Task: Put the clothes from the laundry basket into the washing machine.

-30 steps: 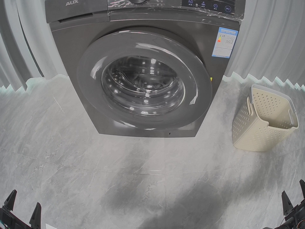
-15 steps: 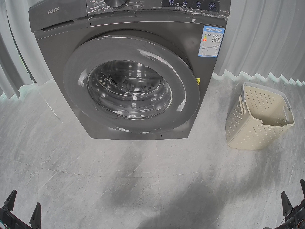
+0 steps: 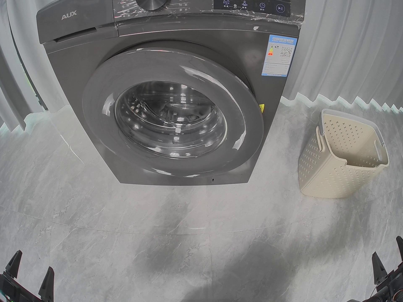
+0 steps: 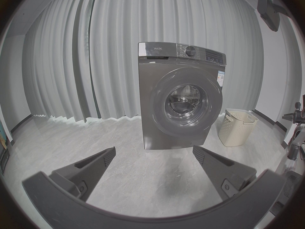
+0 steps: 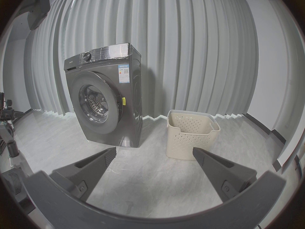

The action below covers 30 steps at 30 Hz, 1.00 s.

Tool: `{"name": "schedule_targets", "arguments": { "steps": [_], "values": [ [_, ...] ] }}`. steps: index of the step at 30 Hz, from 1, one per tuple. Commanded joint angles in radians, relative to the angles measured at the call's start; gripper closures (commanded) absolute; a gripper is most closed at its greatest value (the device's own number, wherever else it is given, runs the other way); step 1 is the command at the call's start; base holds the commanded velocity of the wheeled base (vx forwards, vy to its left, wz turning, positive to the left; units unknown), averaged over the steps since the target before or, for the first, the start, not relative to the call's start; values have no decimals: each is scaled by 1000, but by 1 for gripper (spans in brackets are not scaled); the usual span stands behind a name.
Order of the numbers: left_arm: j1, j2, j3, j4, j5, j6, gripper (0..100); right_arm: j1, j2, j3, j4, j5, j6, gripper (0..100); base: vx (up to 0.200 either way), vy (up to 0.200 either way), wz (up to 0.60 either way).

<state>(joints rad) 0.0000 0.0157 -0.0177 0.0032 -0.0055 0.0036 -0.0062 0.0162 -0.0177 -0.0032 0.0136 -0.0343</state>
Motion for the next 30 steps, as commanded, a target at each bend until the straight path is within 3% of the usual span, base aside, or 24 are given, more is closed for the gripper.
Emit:
{"name": "schedule_targets", "arguments": {
  "steps": [1,8,11,20,30],
  "values": [
    [0,-16,18,0,-1,4,0,0,-16,18,2,-4,17,0,0,0,0],
    [0,-16,18,0,-1,-4,0,0,-16,18,3,-4,22,0,0,0,257],
    [0,-16,18,0,-2,7,0,3,-16,18,3,-6,33,0,0,0,0],
    [0,-16,18,0,-2,7,0,3,-16,18,3,-6,33,0,0,200,0],
    [0,-16,18,0,-2,9,0,0,-16,18,2,-7,27,0,0,0,0]
  ]
}}
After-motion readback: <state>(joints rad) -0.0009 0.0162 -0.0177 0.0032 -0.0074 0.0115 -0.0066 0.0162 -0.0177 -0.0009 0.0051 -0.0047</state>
